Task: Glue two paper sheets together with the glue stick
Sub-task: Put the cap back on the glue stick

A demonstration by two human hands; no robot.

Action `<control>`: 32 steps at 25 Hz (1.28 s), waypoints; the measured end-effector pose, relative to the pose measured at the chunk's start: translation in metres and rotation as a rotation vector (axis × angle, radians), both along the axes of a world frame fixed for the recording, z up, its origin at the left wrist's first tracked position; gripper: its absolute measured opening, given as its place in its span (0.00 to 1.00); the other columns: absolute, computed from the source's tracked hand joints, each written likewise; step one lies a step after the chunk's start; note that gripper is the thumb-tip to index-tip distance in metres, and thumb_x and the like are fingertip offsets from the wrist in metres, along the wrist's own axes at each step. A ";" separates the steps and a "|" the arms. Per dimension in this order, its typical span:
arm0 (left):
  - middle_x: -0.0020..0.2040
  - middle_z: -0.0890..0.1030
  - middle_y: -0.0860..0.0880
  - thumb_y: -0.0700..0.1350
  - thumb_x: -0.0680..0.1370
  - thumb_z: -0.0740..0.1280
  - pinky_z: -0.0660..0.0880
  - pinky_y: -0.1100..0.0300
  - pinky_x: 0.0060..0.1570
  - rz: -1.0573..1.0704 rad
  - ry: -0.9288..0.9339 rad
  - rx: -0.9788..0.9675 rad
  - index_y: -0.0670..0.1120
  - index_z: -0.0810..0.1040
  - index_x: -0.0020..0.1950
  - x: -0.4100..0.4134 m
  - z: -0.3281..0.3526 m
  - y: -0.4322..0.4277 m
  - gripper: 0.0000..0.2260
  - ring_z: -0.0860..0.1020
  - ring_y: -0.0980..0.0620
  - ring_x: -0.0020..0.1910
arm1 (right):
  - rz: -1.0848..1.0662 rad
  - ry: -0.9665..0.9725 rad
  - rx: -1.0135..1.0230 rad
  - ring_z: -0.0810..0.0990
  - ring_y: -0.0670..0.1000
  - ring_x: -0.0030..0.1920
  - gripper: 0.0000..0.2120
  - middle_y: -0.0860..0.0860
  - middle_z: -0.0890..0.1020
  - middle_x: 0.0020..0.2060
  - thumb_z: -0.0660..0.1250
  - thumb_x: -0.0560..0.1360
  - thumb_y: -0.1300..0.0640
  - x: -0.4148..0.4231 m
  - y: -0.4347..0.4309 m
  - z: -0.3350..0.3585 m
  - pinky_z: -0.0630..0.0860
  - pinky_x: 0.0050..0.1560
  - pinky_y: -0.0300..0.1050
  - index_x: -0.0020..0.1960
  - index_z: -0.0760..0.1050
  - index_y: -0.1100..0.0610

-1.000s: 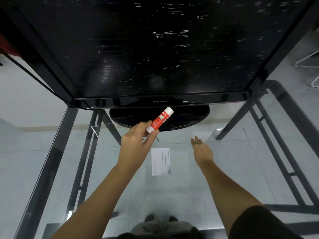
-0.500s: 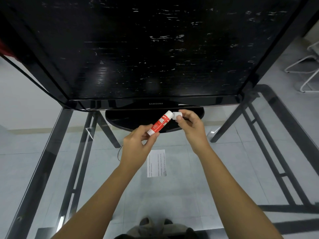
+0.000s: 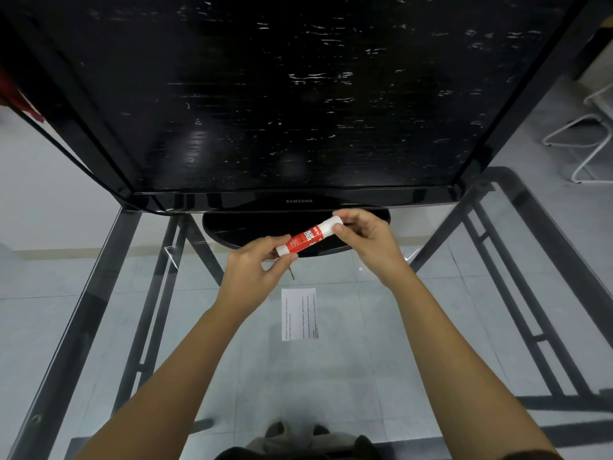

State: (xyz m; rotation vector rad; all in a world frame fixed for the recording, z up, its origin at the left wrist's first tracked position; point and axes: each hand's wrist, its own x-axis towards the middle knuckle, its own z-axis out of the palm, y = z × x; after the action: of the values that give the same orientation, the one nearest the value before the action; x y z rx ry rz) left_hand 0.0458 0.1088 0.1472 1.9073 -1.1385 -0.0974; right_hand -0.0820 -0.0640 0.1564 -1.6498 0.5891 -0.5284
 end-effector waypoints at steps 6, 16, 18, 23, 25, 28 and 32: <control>0.51 0.83 0.46 0.46 0.71 0.72 0.71 0.71 0.45 -0.005 -0.040 -0.015 0.43 0.79 0.57 0.000 0.001 0.000 0.16 0.78 0.57 0.47 | 0.043 0.088 -0.136 0.74 0.39 0.40 0.10 0.40 0.79 0.45 0.68 0.73 0.54 -0.001 -0.003 0.008 0.75 0.42 0.35 0.51 0.76 0.42; 0.51 0.82 0.48 0.47 0.71 0.72 0.74 0.68 0.45 0.075 0.095 -0.049 0.45 0.78 0.56 -0.010 -0.006 -0.005 0.16 0.79 0.54 0.48 | -0.035 -0.003 0.021 0.78 0.43 0.48 0.15 0.41 0.78 0.52 0.67 0.73 0.49 0.000 0.016 0.000 0.76 0.44 0.32 0.58 0.71 0.41; 0.50 0.81 0.51 0.47 0.71 0.72 0.75 0.67 0.46 0.084 0.149 -0.088 0.46 0.78 0.56 -0.011 -0.009 -0.009 0.15 0.80 0.55 0.47 | -0.062 0.013 0.129 0.79 0.40 0.51 0.17 0.42 0.78 0.56 0.66 0.72 0.44 0.004 0.026 -0.009 0.75 0.45 0.31 0.60 0.70 0.42; 0.52 0.79 0.56 0.49 0.72 0.72 0.74 0.70 0.48 -0.007 0.200 0.023 0.47 0.74 0.61 -0.013 -0.039 -0.019 0.19 0.77 0.62 0.46 | -0.105 0.124 0.172 0.81 0.40 0.45 0.08 0.44 0.82 0.44 0.67 0.72 0.44 0.008 0.032 -0.041 0.72 0.45 0.33 0.47 0.76 0.46; 0.57 0.77 0.54 0.51 0.73 0.70 0.72 0.68 0.50 -0.009 0.244 0.129 0.47 0.70 0.65 -0.010 -0.060 -0.021 0.23 0.76 0.60 0.51 | -0.157 0.195 0.125 0.81 0.44 0.48 0.10 0.47 0.82 0.45 0.68 0.72 0.46 0.006 0.027 -0.056 0.73 0.48 0.37 0.50 0.77 0.51; 0.61 0.78 0.44 0.51 0.78 0.63 0.73 0.58 0.54 0.048 0.143 0.264 0.44 0.69 0.68 0.000 -0.098 -0.017 0.21 0.77 0.46 0.58 | -0.158 0.338 -0.019 0.77 0.42 0.41 0.11 0.47 0.80 0.43 0.68 0.73 0.51 -0.003 0.019 -0.079 0.70 0.39 0.30 0.53 0.78 0.55; 0.72 0.65 0.42 0.51 0.81 0.55 0.63 0.50 0.68 0.089 0.046 0.523 0.43 0.61 0.72 0.019 -0.142 -0.004 0.22 0.63 0.43 0.71 | -0.121 0.389 -0.122 0.78 0.42 0.39 0.03 0.46 0.83 0.41 0.68 0.74 0.56 -0.018 0.010 -0.105 0.72 0.41 0.34 0.43 0.80 0.54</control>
State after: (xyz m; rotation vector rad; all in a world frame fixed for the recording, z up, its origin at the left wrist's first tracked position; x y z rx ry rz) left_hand 0.0651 0.1048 0.0051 2.3959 -1.0639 -0.4224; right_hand -0.0998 -0.0535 0.0511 -1.8564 0.9620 -0.3349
